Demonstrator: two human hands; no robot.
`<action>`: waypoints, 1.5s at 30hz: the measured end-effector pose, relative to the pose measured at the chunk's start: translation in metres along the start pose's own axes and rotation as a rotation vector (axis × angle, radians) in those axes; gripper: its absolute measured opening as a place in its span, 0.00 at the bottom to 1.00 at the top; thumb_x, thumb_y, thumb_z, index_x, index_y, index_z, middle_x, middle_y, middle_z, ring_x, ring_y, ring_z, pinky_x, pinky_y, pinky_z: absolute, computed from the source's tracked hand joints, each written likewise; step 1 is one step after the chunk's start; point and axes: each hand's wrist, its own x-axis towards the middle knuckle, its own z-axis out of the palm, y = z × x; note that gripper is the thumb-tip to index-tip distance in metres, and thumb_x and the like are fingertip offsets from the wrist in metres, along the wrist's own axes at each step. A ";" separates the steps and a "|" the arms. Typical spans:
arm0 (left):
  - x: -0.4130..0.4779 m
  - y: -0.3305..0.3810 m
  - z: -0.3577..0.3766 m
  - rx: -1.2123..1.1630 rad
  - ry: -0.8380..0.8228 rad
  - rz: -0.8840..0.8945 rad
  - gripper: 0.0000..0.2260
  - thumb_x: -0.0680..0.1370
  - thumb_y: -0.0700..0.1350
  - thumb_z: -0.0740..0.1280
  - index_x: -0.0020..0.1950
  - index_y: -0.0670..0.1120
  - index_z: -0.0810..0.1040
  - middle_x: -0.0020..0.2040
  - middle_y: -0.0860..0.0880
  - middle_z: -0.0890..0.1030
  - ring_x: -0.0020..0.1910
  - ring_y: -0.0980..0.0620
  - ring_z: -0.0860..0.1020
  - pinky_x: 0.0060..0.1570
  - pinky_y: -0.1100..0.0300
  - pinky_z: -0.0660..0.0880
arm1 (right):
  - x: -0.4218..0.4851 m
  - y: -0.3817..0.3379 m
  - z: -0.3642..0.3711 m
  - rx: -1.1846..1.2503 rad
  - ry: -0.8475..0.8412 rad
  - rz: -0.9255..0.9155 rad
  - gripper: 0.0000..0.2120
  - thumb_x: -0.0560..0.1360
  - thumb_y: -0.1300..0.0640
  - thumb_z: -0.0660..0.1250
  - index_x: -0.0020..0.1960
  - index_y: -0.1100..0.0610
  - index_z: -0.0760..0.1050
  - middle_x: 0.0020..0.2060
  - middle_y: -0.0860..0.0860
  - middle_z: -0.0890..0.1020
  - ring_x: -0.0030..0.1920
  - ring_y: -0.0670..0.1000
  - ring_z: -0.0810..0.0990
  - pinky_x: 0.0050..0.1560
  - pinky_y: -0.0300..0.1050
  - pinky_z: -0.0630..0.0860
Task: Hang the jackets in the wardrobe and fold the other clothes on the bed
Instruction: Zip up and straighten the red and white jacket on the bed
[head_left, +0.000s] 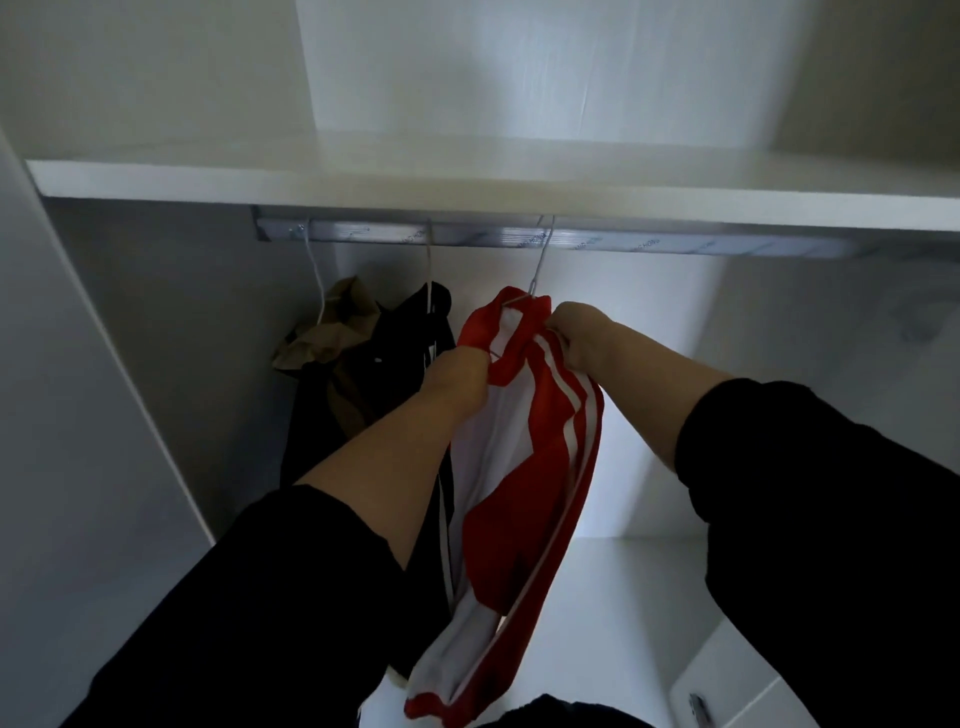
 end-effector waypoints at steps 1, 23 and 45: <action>0.002 -0.002 0.000 -0.023 -0.011 -0.031 0.11 0.82 0.38 0.57 0.57 0.36 0.76 0.58 0.37 0.77 0.57 0.42 0.75 0.56 0.56 0.71 | 0.001 0.002 0.002 -0.008 0.001 0.022 0.14 0.81 0.66 0.53 0.37 0.59 0.67 0.18 0.50 0.75 0.18 0.44 0.74 0.18 0.33 0.71; -0.068 0.059 0.037 -0.227 -0.057 0.147 0.14 0.80 0.37 0.56 0.61 0.41 0.78 0.59 0.44 0.79 0.58 0.46 0.76 0.60 0.56 0.72 | -0.060 0.081 -0.086 -0.199 0.123 0.130 0.05 0.77 0.62 0.63 0.51 0.63 0.75 0.33 0.56 0.79 0.29 0.50 0.76 0.28 0.38 0.74; -0.419 0.367 0.181 0.045 -0.012 1.253 0.30 0.74 0.46 0.61 0.76 0.42 0.60 0.77 0.41 0.55 0.77 0.43 0.54 0.72 0.44 0.53 | -0.557 0.219 -0.347 -1.033 1.150 -0.290 0.22 0.68 0.70 0.63 0.62 0.66 0.73 0.62 0.62 0.73 0.63 0.63 0.70 0.64 0.54 0.68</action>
